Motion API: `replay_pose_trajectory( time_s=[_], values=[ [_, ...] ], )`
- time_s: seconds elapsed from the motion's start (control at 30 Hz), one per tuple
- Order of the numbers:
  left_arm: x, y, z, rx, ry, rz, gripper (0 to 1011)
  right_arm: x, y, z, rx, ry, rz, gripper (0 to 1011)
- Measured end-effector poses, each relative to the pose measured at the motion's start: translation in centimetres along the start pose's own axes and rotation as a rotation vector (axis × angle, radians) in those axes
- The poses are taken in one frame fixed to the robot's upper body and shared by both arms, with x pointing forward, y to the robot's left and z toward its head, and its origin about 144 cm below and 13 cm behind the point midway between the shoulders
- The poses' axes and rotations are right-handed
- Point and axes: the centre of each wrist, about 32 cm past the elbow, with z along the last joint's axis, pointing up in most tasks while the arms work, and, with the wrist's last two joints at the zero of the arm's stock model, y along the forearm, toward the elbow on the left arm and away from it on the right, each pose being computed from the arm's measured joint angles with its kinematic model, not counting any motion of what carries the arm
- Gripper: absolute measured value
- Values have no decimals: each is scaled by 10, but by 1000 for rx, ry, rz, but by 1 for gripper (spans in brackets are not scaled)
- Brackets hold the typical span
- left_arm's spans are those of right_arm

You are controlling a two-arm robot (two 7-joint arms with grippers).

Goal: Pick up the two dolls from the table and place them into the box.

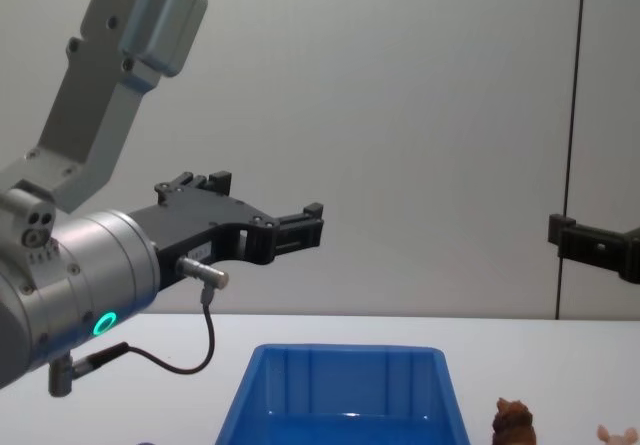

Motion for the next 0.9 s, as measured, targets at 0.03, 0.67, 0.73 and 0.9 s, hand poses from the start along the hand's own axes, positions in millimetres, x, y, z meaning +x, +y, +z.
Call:
replay_pose_trajectory(
  time_s=[0.03,0.67,0.73,0.9],
  values=[
    [0,0,0,0,0,0,1003,0,0,0,0,0,0,1001],
    [0,0,0,0,0,0,1003,0,0,0,0,0,0,1001],
    [0,0,0,0,0,0,1003,0,0,0,0,0,0,1001],
    [0,0,0,0,0,0,1003,0,0,0,0,0,0,1001]
  ],
)
